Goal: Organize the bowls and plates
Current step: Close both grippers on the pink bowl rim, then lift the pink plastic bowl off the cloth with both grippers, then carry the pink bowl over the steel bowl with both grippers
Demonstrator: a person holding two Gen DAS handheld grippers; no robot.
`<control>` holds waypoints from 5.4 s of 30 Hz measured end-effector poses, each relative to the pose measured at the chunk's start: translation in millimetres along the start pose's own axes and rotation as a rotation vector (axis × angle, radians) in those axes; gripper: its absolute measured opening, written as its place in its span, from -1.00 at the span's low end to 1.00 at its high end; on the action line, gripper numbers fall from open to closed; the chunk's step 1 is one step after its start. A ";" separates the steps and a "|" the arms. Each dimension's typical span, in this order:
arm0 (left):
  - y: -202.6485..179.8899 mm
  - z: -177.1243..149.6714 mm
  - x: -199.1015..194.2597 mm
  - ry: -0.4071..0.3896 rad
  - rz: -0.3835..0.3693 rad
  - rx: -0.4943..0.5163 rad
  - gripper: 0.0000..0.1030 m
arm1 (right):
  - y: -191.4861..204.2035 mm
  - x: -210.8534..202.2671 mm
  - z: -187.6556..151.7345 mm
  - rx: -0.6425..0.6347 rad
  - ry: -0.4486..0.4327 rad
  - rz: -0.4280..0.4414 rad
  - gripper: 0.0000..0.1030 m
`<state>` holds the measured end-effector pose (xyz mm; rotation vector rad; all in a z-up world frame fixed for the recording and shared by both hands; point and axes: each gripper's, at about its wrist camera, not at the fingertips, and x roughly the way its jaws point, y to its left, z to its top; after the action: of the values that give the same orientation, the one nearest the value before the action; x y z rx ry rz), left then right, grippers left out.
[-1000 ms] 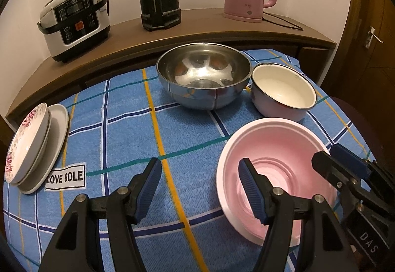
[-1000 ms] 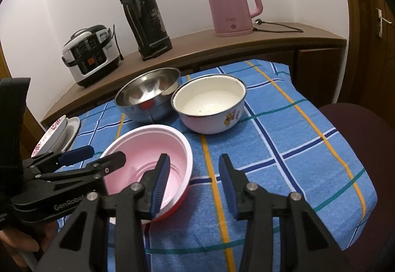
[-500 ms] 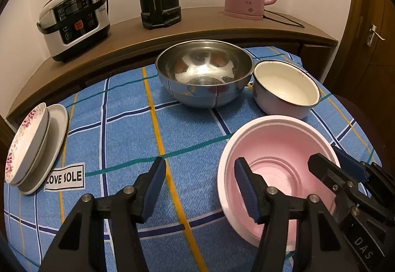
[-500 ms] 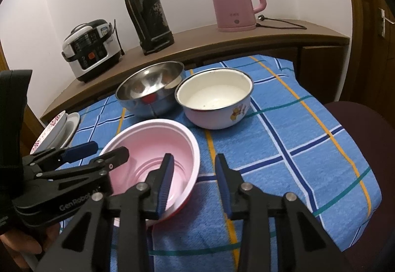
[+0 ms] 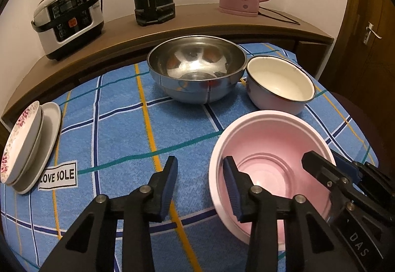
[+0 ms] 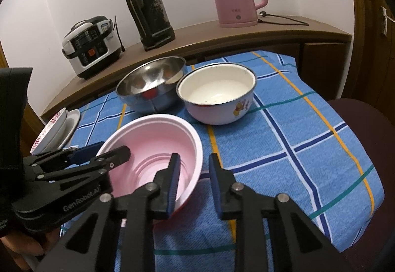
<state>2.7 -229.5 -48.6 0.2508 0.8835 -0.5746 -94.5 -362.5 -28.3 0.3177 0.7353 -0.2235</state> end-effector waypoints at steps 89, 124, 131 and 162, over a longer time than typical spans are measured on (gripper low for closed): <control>42.0 12.5 -36.7 -0.060 -0.009 -0.090 -0.75 | 56.0 -1.4 26.5 -0.095 0.006 0.043 -0.77; 39.7 34.9 -34.7 -0.079 -0.016 -0.101 -0.75 | 50.5 0.2 38.6 -0.086 0.018 0.062 -0.77; 38.3 70.0 -42.4 -0.142 -0.011 -0.105 -0.75 | 52.1 -8.1 71.8 -0.104 -0.048 0.066 -0.77; 55.1 135.3 60.2 -0.020 0.006 -0.236 -0.75 | 24.0 97.8 144.1 -0.145 0.112 0.023 -0.78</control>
<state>152.6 -265.1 -13.6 0.0338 0.9222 -0.4614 72.8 -400.7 9.9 0.2015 0.8540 -0.1303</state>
